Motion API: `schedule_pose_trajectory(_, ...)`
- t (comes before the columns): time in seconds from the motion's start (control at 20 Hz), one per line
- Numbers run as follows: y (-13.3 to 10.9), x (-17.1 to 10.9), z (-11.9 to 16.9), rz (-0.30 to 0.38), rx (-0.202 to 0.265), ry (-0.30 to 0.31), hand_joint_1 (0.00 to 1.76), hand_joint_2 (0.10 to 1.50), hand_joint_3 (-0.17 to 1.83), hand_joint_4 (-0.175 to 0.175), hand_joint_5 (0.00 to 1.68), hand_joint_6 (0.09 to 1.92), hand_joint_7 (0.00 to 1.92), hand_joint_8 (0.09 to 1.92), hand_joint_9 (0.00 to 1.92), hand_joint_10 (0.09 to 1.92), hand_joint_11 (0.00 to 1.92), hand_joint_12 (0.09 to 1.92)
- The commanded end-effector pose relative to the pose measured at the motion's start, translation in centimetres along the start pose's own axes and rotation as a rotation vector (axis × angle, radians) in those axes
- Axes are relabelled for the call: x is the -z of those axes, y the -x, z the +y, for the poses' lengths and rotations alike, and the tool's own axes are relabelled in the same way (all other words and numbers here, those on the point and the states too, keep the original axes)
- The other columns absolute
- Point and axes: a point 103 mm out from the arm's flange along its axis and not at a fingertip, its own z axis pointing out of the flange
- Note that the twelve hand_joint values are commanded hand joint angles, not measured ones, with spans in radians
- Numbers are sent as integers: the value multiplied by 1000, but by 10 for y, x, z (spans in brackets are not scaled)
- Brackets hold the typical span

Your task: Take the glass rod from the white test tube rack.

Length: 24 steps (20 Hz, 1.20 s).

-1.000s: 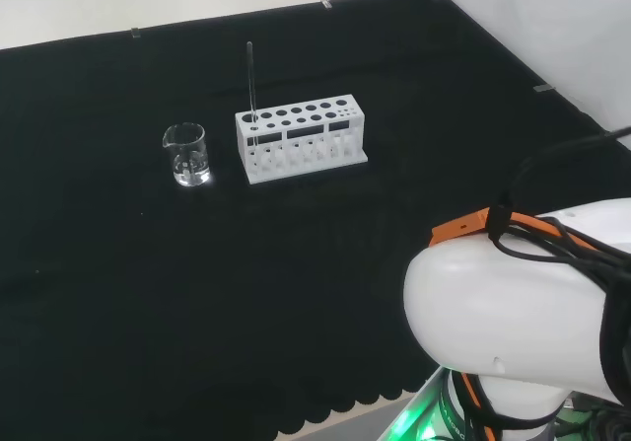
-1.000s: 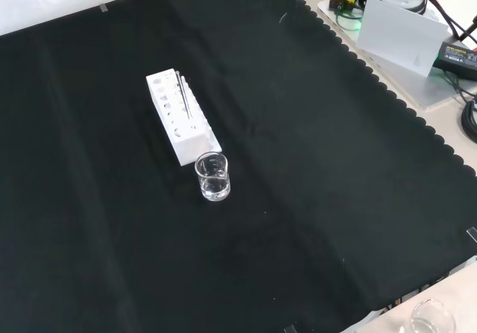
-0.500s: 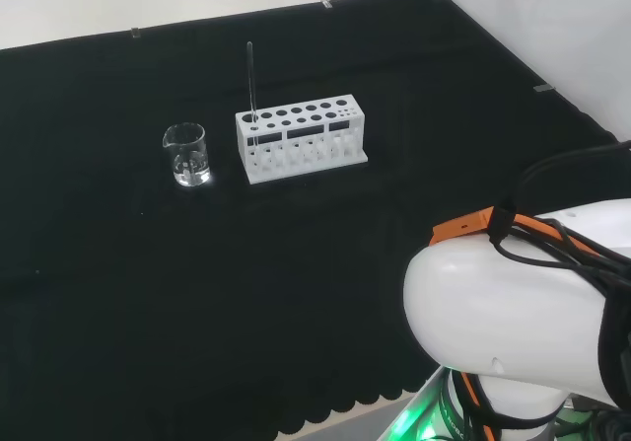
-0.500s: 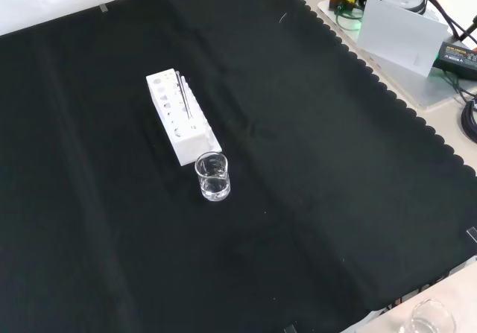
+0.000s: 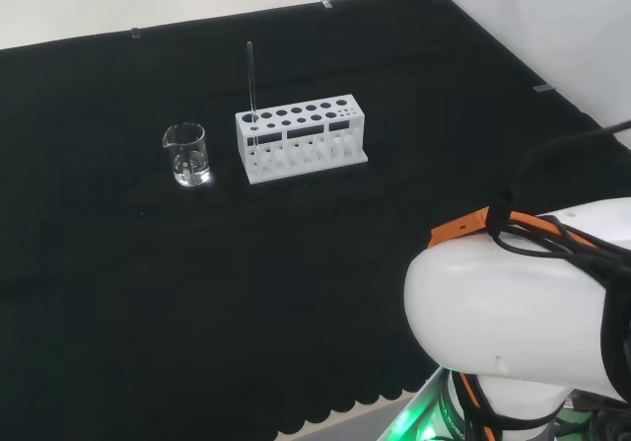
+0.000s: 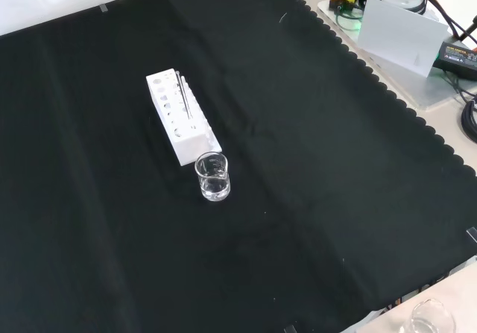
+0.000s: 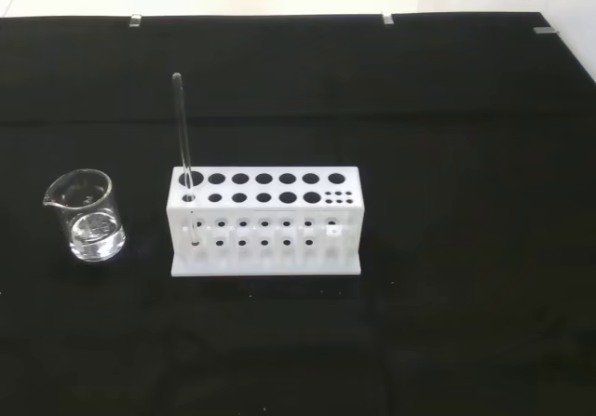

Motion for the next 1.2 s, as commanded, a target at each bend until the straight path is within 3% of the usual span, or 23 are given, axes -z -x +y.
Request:
schedule_pose_trajectory(0.05, -17, -3, 32, 2, 19, -8, 472, 1242, -175, -110, 76, 87, 0, 575, 0, 778, 0, 1307)
schedule_pose_trajectory(0.9, -74, -31, 120, -35, 110, -44, 506, 1236, -175, -107, 115, 87, 2, 728, 41, 817, 0, 1317)
schedule_pose_trajectory(1.2, -89, -46, 144, 30, 160, -27, 497, 1236, -175, -108, 145, 87, 41, 767, 98, 818, 0, 1375)
